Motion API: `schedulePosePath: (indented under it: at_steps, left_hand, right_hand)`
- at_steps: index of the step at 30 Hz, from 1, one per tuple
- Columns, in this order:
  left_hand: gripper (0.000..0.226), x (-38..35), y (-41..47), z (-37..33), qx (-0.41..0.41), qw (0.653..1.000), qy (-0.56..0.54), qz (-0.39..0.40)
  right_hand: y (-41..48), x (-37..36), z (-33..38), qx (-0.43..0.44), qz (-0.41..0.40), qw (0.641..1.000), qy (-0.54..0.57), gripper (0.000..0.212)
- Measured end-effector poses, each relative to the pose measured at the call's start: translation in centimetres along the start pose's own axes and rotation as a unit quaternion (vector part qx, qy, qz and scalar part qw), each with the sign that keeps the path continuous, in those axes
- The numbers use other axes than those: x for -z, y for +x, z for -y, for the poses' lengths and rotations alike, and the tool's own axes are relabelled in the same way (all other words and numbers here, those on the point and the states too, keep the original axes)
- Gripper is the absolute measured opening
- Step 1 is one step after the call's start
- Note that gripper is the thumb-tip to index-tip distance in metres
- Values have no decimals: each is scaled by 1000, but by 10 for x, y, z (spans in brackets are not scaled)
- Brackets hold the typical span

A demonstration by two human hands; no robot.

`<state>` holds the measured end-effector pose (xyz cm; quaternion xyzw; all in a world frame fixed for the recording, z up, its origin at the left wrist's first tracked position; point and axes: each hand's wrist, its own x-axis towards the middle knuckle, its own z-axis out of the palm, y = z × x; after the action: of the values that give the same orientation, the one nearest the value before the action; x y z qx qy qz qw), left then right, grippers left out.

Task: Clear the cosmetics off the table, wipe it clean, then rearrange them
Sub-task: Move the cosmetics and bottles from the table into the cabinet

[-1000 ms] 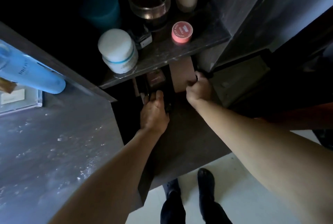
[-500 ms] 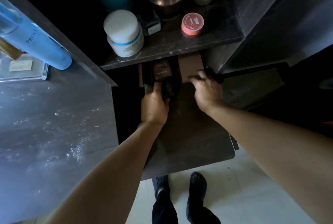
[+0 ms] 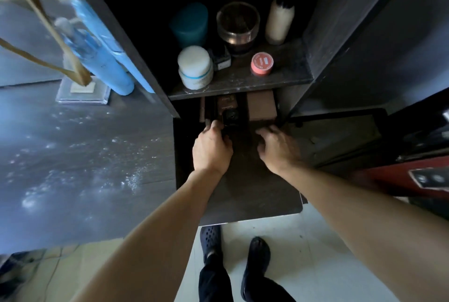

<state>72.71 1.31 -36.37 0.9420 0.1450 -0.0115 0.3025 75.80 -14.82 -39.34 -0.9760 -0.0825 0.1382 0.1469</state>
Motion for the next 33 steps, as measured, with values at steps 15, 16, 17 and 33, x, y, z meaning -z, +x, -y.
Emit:
schedulePosePath:
  at_steps: [15,16,17,33]
  left_hand:
    - [21,209,-97,88,145,985,31,-90]
    - [21,221,-97,99,148,984,37,-89]
    - [21,231,-96,110,153,984,41,-88]
    - [27,304,40,229,12,992,115,57]
  right_hand:
    - [-72,63,180,187,-14,977,102,27]
    - [-71,63,194,192,-13,976,101,26]
    - [-68,63,208,197,-12,976,98,26]
    - [25,40,340,-66,-77,982,160,50]
